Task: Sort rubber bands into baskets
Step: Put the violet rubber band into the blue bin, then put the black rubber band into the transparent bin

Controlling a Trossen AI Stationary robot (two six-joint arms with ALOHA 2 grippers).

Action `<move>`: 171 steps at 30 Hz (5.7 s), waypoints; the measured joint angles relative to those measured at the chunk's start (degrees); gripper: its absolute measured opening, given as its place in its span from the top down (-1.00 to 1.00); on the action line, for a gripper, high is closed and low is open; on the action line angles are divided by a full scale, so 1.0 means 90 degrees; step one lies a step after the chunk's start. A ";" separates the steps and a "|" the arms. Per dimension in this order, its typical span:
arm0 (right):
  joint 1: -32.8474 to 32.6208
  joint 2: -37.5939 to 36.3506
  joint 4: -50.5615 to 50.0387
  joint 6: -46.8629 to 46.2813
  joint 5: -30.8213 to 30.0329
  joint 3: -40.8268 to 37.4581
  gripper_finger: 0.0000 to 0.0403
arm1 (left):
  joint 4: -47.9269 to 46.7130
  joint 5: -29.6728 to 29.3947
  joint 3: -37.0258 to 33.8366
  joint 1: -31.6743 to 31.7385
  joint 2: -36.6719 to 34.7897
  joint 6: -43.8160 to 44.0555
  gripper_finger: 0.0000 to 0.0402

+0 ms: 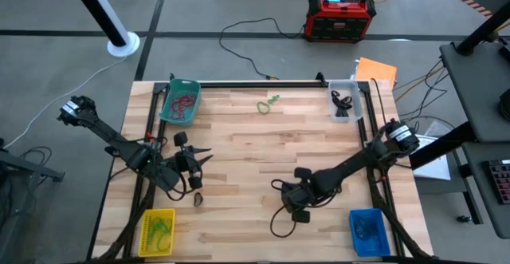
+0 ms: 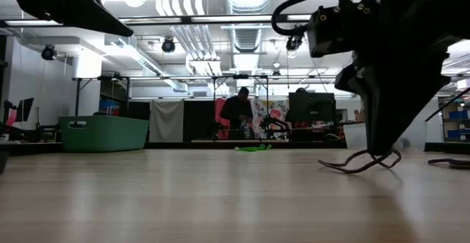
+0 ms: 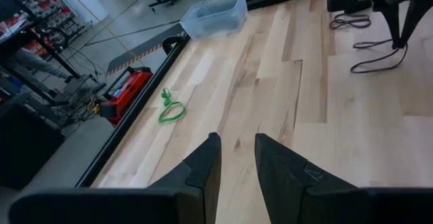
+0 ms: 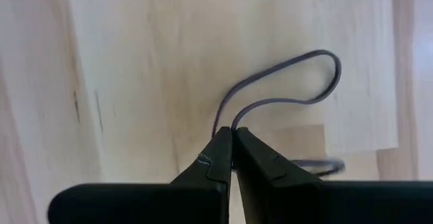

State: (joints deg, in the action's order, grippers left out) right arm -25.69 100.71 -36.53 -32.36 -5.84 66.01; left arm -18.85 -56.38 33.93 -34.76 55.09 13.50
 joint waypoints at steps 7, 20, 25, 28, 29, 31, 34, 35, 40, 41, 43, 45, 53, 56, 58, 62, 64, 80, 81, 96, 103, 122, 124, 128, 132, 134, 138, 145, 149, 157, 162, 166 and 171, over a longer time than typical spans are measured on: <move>-0.0124 0.0096 0.0009 -0.0356 0.0035 0.0006 0.90 | 0.0000 0.0000 0.0000 0.0000 0.0000 0.0076 0.62; -0.0099 0.0362 0.0360 -0.0452 -0.0083 0.0009 0.19 | -0.0003 0.0000 -0.0189 0.0000 0.0002 0.0230 0.62; -0.0084 0.0367 0.0229 -0.0520 -0.0193 0.0011 0.05 | -0.0002 0.0000 -0.0192 0.0000 0.0002 0.0230 0.62; -0.0061 0.0367 0.0162 -0.0576 -0.0181 0.0008 0.04 | -0.0002 0.0000 -0.0194 0.0000 0.0002 0.0230 0.62; -0.0061 0.0357 0.0140 -0.0583 -0.0171 0.0008 0.04 | -0.0002 -0.0002 -0.0194 0.0000 0.0002 0.0228 0.62; -0.0061 0.0312 0.0051 -0.0624 -0.0160 0.0007 0.05 | -0.0001 -0.0001 -0.0196 0.0000 0.0002 0.0230 0.62; -0.0058 0.0237 -0.0201 -0.0742 -0.0159 0.0137 0.08 | -0.0002 -0.0002 -0.0204 -0.0001 0.0002 0.0229 0.62; -0.0058 0.0210 -0.0352 -0.0783 -0.0159 0.0207 0.08 | 0.0000 -0.0002 -0.0204 0.0000 0.0002 0.0228 0.62; -0.0061 0.0194 -0.0895 -0.1024 -0.0139 0.0430 0.11 | 0.0000 -0.0004 -0.0204 0.0000 0.0002 0.0227 0.62; -0.0063 0.0194 -0.0838 -0.1075 -0.0133 0.0456 0.12 | 0.0000 -0.0004 -0.0204 0.0000 0.0002 0.0227 0.62; -0.0094 0.0194 -0.0662 -0.1146 -0.0011 0.0463 0.11 | 0.0000 -0.0003 -0.0204 0.0000 0.0002 0.0227 0.62; -0.0142 0.0212 -0.0554 -0.1249 0.0125 0.0455 0.10 | 0.0000 -0.0003 -0.0204 0.0000 0.0002 0.0227 0.62; -0.0269 0.0540 -0.0521 -0.1180 0.0084 0.0437 0.06 | 0.0000 -0.0003 -0.0204 0.0000 0.0002 0.0227 0.62; -0.0276 0.0699 -0.0521 -0.1097 -0.0361 0.0436 0.08 | 0.0000 -0.0005 -0.0204 0.0000 0.0002 0.0227 0.62; -0.0286 0.0831 -0.0491 -0.0901 -0.0582 0.0455 0.10 | -0.0002 -0.0003 -0.0204 -0.0001 0.0002 0.0227 0.62; -0.0264 0.0912 -0.0450 -0.0809 -0.1139 0.0453 0.14 | -0.0002 -0.0005 -0.0204 0.0000 0.0002 0.0227 0.62; -0.0229 0.0870 -0.0413 -0.0806 -0.1370 0.0441 0.15 | 0.0000 -0.0005 -0.0204 -0.0001 0.0002 0.0227 0.62; 0.0746 0.0763 -0.0073 0.0000 -0.0406 0.0248 0.11 | -0.0002 -0.0005 -0.0204 -0.0002 0.0002 0.0227 0.62; 0.0748 0.0763 -0.0031 0.0171 -0.0395 0.0223 0.15 | -0.0002 -0.0005 -0.0204 -0.0002 0.0002 0.0227 0.62; 0.0797 0.0630 0.0570 0.1460 -0.0205 -0.0186 0.95 | -0.0002 -0.0005 -0.0204 -0.0002 0.0002 0.0227 0.62; 0.0753 -0.0332 0.0424 0.1163 0.0347 -0.0241 0.96 | -0.0001 -0.0005 -0.0204 -0.0002 0.0002 0.0226 0.62; -0.1236 -0.2925 -0.1373 -0.4679 0.2868 -0.0217 0.96 | 0.0066 -0.0007 -0.0204 -0.0002 0.0002 0.0249 0.62; -0.1633 -0.2929 -0.1941 -0.5591 0.2928 -0.0220 0.96 | 0.0084 -0.0007 -0.0204 -0.0002 0.0002 0.0249 0.62; -0.2351 -0.2813 -0.2620 -0.6553 0.3159 -0.0220 0.96 | 0.0122 -0.0007 -0.0204 -0.0002 0.0002 0.0252 0.62; -0.2809 -0.2596 -0.2718 -0.7037 0.3200 -0.0243 0.96 | 0.0146 -0.0005 -0.0204 -0.0002 0.0002 0.0252 0.62; -0.2933 -0.2495 -0.2743 -0.7258 0.3197 -0.0263 0.96 | 0.0151 -0.0005 -0.0204 -0.0002 0.0002 0.0252 0.62; -0.3045 -0.2337 -0.2859 -0.7660 0.3200 -0.0380 0.96 | 0.0151 -0.0005 -0.0204 -0.0002 0.0002 0.0252 0.62; -0.3033 -0.2302 -0.2950 -0.8288 0.3158 -0.0494 0.89 | 0.0160 -0.0005 -0.0204 -0.0002 0.0002 0.0252 0.62; -0.3033 -0.2302 -0.3131 -0.8298 0.3155 -0.0497 0.74 | 0.0160 -0.0006 -0.0204 -0.0002 0.0002 0.0251 0.62; -0.2943 -0.2367 -0.2705 -0.8080 0.2847 -0.0497 0.37 | 0.0227 -0.0005 -0.0204 -0.0001 0.0002 0.0252 0.62; -0.2514 -0.2475 -0.1756 -0.6855 0.0688 -0.0497 0.27 | 0.0798 0.0320 -0.0176 0.0000 0.0002 0.0216 0.62; -0.1933 -0.2463 -0.0999 -0.4294 -0.1228 -0.0497 0.26 | 0.1398 0.0932 -0.0034 -0.0023 0.0190 0.0571 0.62; -0.0891 -0.2433 0.0046 -0.1761 -0.1653 -0.0497 0.32 | 0.0692 0.2679 0.0819 -0.0017 0.0579 0.2079 0.62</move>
State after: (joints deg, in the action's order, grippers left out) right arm -33.71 78.81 -36.12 -48.21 -20.71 61.54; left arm -12.62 -32.27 41.30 -34.92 60.30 32.22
